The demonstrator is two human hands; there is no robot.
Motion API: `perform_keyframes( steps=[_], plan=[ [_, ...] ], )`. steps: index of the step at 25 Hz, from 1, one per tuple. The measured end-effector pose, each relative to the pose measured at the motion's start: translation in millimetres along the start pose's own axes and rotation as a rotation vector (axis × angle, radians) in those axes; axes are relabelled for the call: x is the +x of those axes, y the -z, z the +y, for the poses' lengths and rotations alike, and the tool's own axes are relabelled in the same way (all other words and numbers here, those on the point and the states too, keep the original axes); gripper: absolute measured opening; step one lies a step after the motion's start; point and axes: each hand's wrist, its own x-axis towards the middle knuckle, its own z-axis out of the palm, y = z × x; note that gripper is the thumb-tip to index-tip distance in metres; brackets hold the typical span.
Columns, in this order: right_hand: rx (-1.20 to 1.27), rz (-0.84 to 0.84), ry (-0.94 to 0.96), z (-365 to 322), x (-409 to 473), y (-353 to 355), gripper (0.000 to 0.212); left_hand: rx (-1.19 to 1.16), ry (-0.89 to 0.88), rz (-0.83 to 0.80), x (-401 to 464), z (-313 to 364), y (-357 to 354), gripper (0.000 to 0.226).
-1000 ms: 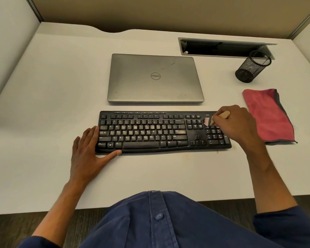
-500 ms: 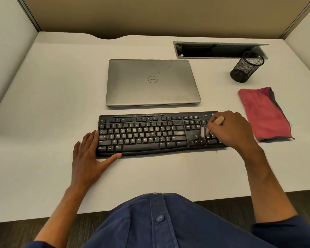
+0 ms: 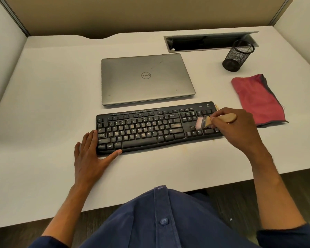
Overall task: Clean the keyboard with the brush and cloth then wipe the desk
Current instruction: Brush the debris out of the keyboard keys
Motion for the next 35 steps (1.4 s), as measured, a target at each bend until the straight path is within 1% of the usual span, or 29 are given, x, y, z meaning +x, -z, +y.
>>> perform_keyframes(
  steps=[3, 5, 8, 9, 12, 13, 14, 17, 18, 20, 22, 24, 26, 29, 32, 35],
  plan=[
    [-0.004, -0.099, 0.031, -5.2, -12.6, -19.1, 0.009, 0.003, -0.011, -0.004, 1.0, -0.3, 0.1, 0.112],
    [-0.031, -0.108, 0.057, -7.8, -18.1, -29.5, 0.009, 0.006, -0.016, -0.002, 0.3, -0.2, 0.2, 0.111],
    [-0.147, -0.093, 0.069, -10.8, -21.6, -35.4, 0.008, 0.010, -0.021, 0.002, 0.3, -0.2, 0.8, 0.109],
    [-0.174, -0.122, 0.067, -11.3, -22.1, -35.3, 0.008, 0.007, -0.022, 0.001, 0.7, -0.5, 0.9, 0.109],
    [-0.216, -0.291, 0.058, -11.0, -22.7, -33.9, 0.010, 0.023, -0.034, 0.015, 1.4, -0.9, 0.2, 0.110],
    [-0.205, -0.305, 0.053, -8.6, -21.7, -32.4, 0.010, 0.035, -0.040, 0.017, 1.5, -1.2, -0.1, 0.110],
    [-0.180, -0.276, 0.049, -5.6, -20.1, -28.8, 0.010, 0.048, -0.048, 0.017, 0.9, -0.2, -0.5, 0.111],
    [-0.120, -0.066, 0.056, 8.1, -13.2, -13.4, 0.007, 0.122, -0.079, 0.056, -1.7, 6.9, 1.5, 0.113],
    [-0.112, -0.024, 0.060, 13.1, -10.5, -8.4, 0.008, 0.163, -0.103, 0.086, -2.8, 11.1, 2.2, 0.111],
    [-0.123, 0.001, 0.073, 23.4, -4.5, 0.2, 0.009, 0.211, -0.191, 0.159, -6.5, 26.9, -1.1, 0.105],
    [-0.141, 0.007, 0.071, 32.2, 5.5, 6.8, 0.011, 0.209, -0.291, 0.209, -9.3, 52.3, -12.8, 0.097],
    [-0.145, 0.020, 0.061, 38.6, 20.0, 10.9, 0.012, 0.201, -0.338, 0.204, -8.6, 79.1, -29.4, 0.089],
    [-0.147, 0.025, 0.059, 40.2, 34.9, 12.4, 0.013, 0.200, -0.341, 0.174, -5.8, 101.1, -44.3, 0.083],
    [-0.169, -0.006, 0.106, 37.3, 54.1, 9.1, 0.016, 0.236, -0.320, 0.109, 1.7, 121.2, -59.2, 0.081],
    [-0.266, -0.091, 0.140, 38.0, 62.0, 4.1, 0.019, 0.256, -0.296, 0.057, 7.1, 130.4, -66.6, 0.083],
    [-0.307, -0.181, 0.143, 40.3, 55.3, 7.9, 0.019, 0.252, -0.270, 0.038, 9.5, 134.2, -69.4, 0.083]
  ],
)
